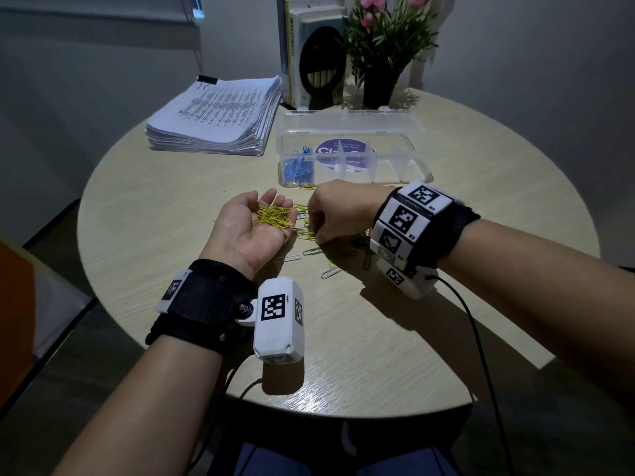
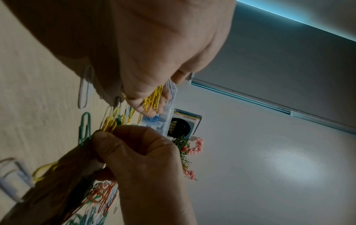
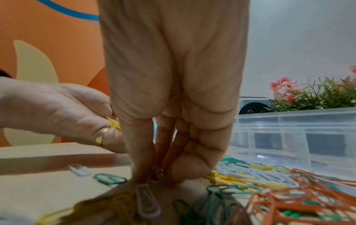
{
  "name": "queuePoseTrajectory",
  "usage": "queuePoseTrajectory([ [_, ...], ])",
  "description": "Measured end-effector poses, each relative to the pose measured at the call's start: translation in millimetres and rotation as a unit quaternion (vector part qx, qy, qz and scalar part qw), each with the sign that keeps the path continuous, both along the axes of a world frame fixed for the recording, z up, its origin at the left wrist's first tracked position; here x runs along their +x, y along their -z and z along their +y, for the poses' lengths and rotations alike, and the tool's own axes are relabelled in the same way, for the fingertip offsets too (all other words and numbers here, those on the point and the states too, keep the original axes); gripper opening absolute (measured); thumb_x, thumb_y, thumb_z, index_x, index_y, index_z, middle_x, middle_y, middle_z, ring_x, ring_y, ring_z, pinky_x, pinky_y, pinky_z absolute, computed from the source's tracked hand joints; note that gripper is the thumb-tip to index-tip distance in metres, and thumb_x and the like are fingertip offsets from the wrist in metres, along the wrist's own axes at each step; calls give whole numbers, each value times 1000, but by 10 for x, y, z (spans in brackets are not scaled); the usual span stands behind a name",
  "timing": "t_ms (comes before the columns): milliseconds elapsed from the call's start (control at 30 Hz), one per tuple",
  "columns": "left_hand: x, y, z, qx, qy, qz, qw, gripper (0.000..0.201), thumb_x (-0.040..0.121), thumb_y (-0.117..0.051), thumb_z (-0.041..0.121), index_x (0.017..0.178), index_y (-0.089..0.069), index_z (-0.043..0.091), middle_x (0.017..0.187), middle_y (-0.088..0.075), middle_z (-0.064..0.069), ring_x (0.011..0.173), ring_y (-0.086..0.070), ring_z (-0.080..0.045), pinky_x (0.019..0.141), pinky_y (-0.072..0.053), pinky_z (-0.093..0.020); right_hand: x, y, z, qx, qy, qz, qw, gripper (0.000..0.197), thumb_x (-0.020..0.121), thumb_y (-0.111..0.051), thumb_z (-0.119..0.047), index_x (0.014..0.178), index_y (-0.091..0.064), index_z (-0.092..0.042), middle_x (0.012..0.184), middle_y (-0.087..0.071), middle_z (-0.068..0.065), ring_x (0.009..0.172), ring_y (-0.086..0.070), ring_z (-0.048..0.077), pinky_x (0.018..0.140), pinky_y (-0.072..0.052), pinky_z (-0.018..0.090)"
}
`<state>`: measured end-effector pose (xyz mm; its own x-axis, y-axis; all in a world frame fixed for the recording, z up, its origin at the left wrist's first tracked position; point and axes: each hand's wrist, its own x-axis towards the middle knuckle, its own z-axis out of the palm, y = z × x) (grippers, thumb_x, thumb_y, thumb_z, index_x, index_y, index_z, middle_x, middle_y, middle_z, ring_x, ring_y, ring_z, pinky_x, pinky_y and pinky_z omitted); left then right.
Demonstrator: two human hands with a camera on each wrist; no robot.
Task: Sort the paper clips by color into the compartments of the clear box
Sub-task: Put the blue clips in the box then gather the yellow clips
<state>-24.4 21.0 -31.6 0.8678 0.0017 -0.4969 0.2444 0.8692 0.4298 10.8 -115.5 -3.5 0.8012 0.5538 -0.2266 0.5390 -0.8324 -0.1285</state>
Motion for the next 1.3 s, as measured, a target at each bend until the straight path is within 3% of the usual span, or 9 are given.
queuePoseTrajectory([
  [233, 8, 0, -8, -10, 2, -2, 1000, 32, 100, -35, 20, 85, -57, 1, 82, -54, -12, 77, -54, -22, 70, -46, -34, -44, 21, -8, -48, -2, -38, 998, 28, 81, -66, -23, 100, -68, -2, 97, -67, 17, 77, -58, 24, 50, -39, 25],
  [333, 12, -5, -4, -10, 2, -1, 1000, 32, 99, -36, 20, 86, -57, 1, 84, -55, -12, 79, -55, -23, 70, -46, -34, -39, 42, -27, -27, 1, -44, 999, 24, 81, -64, -22, 92, -66, -1, 90, -65, 16, 75, -57, 25, 56, -44, 29],
  [533, 19, 14, 11, -7, 4, 2, 1000, 31, 99, -37, 20, 86, -57, 1, 83, -54, -11, 78, -54, -22, 75, -47, -34, 57, -116, -175, 53, 67, 23, 996, 4, 80, -66, -12, 80, -62, -13, 67, -55, -4, 60, -48, 8, 49, -36, 20],
  [633, 18, 24, -19, -2, 10, 8, 1000, 30, 99, -37, 21, 85, -57, 2, 83, -54, -11, 77, -54, -22, 75, -46, -33, 117, -208, -244, 109, 98, 57, 988, 9, 78, -64, -2, 79, -65, -11, 66, -59, -3, 58, -54, 7, 52, -44, 17],
  [733, 19, 23, -74, 12, 25, 9, 1000, 30, 98, -38, 21, 85, -57, 2, 84, -54, -12, 78, -54, -22, 74, -46, -33, 136, -314, -239, 243, 112, 136, 954, 16, 77, -64, 9, 73, -63, -6, 67, -62, 4, 61, -61, 15, 66, -58, 28],
  [933, 36, -1, -224, 6, 58, -7, 998, 33, 99, -32, 22, 91, -56, 1, 84, -55, -16, 74, -52, -24, 70, -44, -34, 74, -476, -56, 339, 83, 161, 923, 15, 79, -67, 11, 76, -63, -4, 69, -63, 8, 58, -64, 14, 68, -60, 26],
  [1100, 45, -7, -265, -42, 39, -8, 998, 37, 101, -30, 22, 92, -56, -2, 85, -56, -17, 75, -52, -23, 76, -44, -34, 62, -456, -54, 316, 86, 131, 936, 17, 78, -69, 8, 94, -68, 5, 78, -66, 11, 67, -65, 18, 72, -60, 27],
  [1200, 55, 11, -210, -32, 24, 1, 999, 37, 101, -31, 21, 88, -58, -1, 86, -55, -16, 79, -54, -23, 74, -46, -35, 110, -411, -138, 289, 120, 84, 946, 14, 78, -65, 10, 89, -68, 3, 71, -63, 8, 62, -61, 17, 68, -58, 29],
  [1300, 61, 31, -152, -20, 18, 2, 1000, 35, 101, -32, 20, 87, -57, 0, 87, -54, -14, 81, -55, -23, 79, -45, -35, 76, -295, -193, 165, 112, 73, 977, 9, 77, -67, 3, 81, -71, -4, 69, -65, 5, 58, -58, 13, 63, -55, 29],
])
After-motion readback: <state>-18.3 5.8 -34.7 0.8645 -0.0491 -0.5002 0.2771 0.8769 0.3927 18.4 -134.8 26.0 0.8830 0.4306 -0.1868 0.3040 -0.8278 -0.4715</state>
